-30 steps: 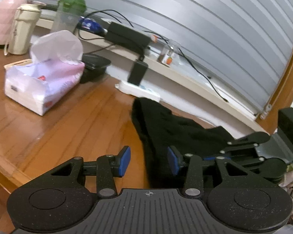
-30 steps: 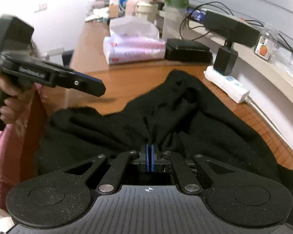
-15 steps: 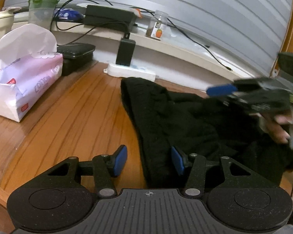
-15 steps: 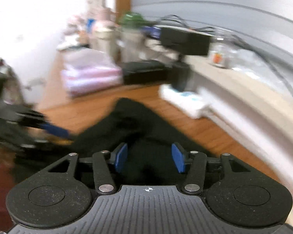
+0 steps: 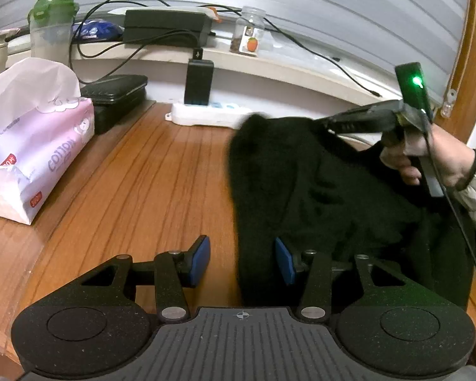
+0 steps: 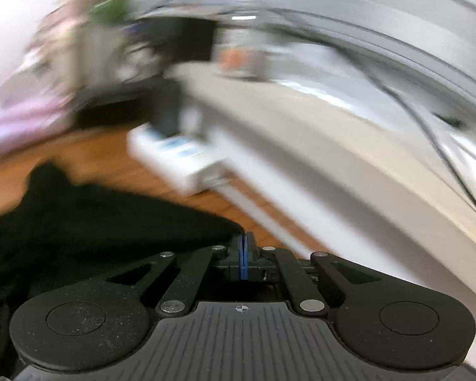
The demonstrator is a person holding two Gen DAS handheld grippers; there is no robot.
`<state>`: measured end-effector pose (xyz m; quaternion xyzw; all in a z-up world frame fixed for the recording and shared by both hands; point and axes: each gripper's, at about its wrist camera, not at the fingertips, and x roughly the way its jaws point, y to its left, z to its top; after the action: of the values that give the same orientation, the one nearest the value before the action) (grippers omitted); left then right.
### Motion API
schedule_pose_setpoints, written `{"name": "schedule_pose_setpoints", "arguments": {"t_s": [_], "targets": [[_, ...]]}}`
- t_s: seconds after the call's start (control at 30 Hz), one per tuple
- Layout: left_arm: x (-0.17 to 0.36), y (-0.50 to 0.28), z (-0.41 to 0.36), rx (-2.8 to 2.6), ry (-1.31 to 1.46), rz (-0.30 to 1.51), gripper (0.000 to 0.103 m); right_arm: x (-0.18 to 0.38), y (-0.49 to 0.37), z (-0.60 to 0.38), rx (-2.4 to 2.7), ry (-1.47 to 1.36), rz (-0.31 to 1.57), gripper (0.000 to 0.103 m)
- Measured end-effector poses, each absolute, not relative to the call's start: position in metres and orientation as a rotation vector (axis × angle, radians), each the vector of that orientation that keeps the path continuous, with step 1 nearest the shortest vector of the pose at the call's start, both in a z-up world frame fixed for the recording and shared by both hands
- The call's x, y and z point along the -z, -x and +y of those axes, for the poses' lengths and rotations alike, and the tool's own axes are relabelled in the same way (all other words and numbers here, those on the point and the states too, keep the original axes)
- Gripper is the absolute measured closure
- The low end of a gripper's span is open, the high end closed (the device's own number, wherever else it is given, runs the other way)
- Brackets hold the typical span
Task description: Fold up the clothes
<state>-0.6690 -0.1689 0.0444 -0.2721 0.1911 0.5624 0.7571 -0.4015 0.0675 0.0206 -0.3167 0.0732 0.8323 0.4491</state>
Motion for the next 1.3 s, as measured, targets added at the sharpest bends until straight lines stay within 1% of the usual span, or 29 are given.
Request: {"name": "schedule_pose_setpoints", "arguments": {"t_s": [0.1,0.13,0.2,0.23,0.27,0.3,0.37,0.43,0.5,0.67,0.8,0.83,0.87,0.9,1.13,1.2,1.27,1.3], "targets": [[-0.049,0.668,-0.168,-1.244,0.576,0.409,0.054,-0.019,0.401,0.07,-2.061,0.803,0.189,0.1],[-0.051,0.669,-0.168,-1.254,0.564,0.401,0.055,-0.02,0.402,0.068,-2.069,0.812,0.186,0.097],[-0.058,0.671,-0.167,-1.252,0.553,0.378,0.055,-0.024,0.404,0.059,-2.096,0.823,0.176,0.085],[-0.061,0.673,-0.164,-1.239,0.554,0.368,0.055,-0.029,0.404,0.051,-2.119,0.822,0.168,0.071],[-0.064,0.674,-0.161,-1.227,0.552,0.363,0.055,-0.033,0.405,0.043,-2.141,0.821,0.16,0.062],[-0.066,0.674,-0.156,-1.214,0.55,0.365,0.056,-0.038,0.405,0.035,-2.163,0.821,0.151,0.062],[-0.066,0.676,-0.144,-1.187,0.555,0.375,0.065,-0.047,0.406,0.018,-2.208,0.819,0.134,0.062],[-0.063,0.679,-0.129,-1.159,0.576,0.381,0.086,-0.056,0.406,0.002,-2.253,0.817,0.116,0.062],[-0.061,0.678,-0.116,-1.11,0.592,0.381,0.094,-0.059,0.411,-0.021,-2.332,0.838,0.128,0.062],[-0.055,0.672,-0.098,-1.074,0.624,0.393,0.094,-0.047,0.436,-0.053,-2.469,0.888,0.266,0.062],[-0.055,0.673,-0.1,-1.086,0.633,0.365,0.094,-0.036,0.45,-0.066,-2.463,0.929,0.221,0.062],[-0.056,0.673,-0.102,-1.09,0.63,0.359,0.094,-0.034,0.45,-0.068,-2.459,0.937,0.221,0.069],[-0.058,0.673,-0.103,-1.094,0.625,0.354,0.094,-0.032,0.45,-0.066,-2.457,0.947,0.226,0.095],[-0.06,0.673,-0.105,-1.096,0.62,0.348,0.094,-0.031,0.448,-0.066,-2.447,0.956,0.212,0.098],[-0.08,0.666,-0.118,-1.057,0.557,0.288,0.094,-0.034,0.422,-0.073,-2.389,0.989,0.14,0.099],[-0.077,0.66,-0.116,-1.054,0.54,0.336,0.094,-0.03,0.422,-0.075,-2.377,0.98,0.131,0.097],[-0.07,0.655,-0.112,-1.05,0.535,0.401,0.094,-0.034,0.421,-0.08,-2.378,0.95,0.117,0.092],[-0.065,0.654,-0.11,-1.047,0.533,0.437,0.094,-0.038,0.42,-0.084,-2.389,0.929,0.108,0.092]]}}
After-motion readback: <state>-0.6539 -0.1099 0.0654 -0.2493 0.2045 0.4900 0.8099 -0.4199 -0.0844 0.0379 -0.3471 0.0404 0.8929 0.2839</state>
